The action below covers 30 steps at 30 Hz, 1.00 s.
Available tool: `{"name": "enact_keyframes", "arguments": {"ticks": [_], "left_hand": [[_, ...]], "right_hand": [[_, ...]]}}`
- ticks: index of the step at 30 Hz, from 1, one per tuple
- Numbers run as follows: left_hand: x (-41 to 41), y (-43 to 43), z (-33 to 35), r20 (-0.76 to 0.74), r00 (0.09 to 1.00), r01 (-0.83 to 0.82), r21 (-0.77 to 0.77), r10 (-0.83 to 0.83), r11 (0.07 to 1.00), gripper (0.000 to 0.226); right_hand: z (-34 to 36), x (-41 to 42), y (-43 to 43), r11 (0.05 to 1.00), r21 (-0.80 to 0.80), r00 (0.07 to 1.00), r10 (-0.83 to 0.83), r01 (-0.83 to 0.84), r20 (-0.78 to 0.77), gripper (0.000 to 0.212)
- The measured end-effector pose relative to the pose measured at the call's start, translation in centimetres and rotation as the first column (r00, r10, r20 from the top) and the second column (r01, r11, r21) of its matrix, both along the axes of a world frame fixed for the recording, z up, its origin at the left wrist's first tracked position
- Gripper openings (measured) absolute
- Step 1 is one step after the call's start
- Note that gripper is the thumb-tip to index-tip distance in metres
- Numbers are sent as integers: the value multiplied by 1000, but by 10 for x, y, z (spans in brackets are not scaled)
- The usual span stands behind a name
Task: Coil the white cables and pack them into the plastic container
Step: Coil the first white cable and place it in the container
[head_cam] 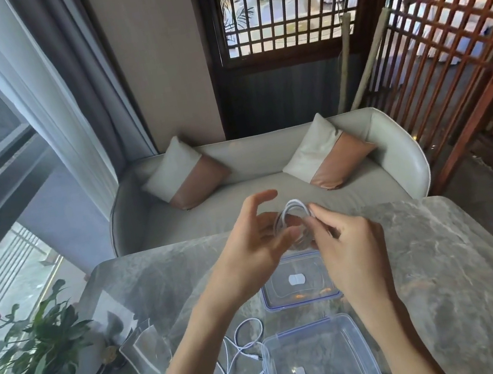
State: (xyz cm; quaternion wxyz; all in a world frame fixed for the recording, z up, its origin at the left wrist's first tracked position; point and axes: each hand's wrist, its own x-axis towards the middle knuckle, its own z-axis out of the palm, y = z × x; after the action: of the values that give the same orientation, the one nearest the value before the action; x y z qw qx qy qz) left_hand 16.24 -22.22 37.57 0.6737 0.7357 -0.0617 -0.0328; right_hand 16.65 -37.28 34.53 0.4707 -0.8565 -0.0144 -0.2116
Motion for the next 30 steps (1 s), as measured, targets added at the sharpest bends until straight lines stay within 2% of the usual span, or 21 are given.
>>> {"name": "enact_keyframes", "arguments": {"ticks": [2, 4, 6, 8, 10, 11, 13, 15, 20, 22, 24, 28, 30], "left_hand": [[0, 2, 1, -28, 999, 43, -85, -45, 995, 41], [1, 7, -1, -64, 993, 79, -216, -95, 973, 33], [2, 9, -5, -93, 990, 74, -273, -102, 959, 32], [3, 6, -7, -114, 993, 14, -245, -43, 969, 31], [3, 2, -8, -95, 995, -48, -164, 32, 985, 26], [2, -1, -9, -77, 995, -67, -131, 57, 989, 22], [1, -3, -10, -60, 994, -98, -112, 91, 989, 18], [0, -6, -11, -46, 995, -92, -116, 87, 989, 24], [-10, -12, -9, -11, 998, -69, -64, 69, 996, 28], [-12, -11, -7, -20, 999, -47, -58, 46, 997, 24], [-11, -10, -6, -33, 999, -41, -40, 40, 998, 32], [-14, -9, -4, 9, 999, -34, 144, 33, 989, 33], [-16, -8, -4, 96, 995, -70, 303, 42, 951, 38]], "right_hand": [[-1, 2, -6, 987, 134, 994, 93, -84, -63, 14], [3, 2, -8, 919, 342, 961, 247, -194, -121, 20], [6, 1, -10, 891, 396, 947, 295, -223, -131, 30], [5, 1, -12, 915, 358, 957, 251, -187, -142, 36], [2, 1, -13, 949, 295, 976, 160, -111, -149, 25], [1, 0, -13, 974, 216, 989, 89, -61, -119, 17], [0, -4, -8, 996, 69, 998, -60, 60, -4, 15], [0, -7, -1, 993, 37, 991, -112, 110, 77, 17], [0, -10, 6, 993, -14, 991, -113, 115, 77, 16], [0, -10, 3, 998, -16, 996, -63, 64, 63, 14], [1, -11, 0, 1000, -29, 1000, 3, -3, 15, 14], [6, -11, -4, 993, -51, 993, 102, -105, -67, 16], [7, -13, -5, 991, -51, 990, 122, -126, -73, 20]]}}
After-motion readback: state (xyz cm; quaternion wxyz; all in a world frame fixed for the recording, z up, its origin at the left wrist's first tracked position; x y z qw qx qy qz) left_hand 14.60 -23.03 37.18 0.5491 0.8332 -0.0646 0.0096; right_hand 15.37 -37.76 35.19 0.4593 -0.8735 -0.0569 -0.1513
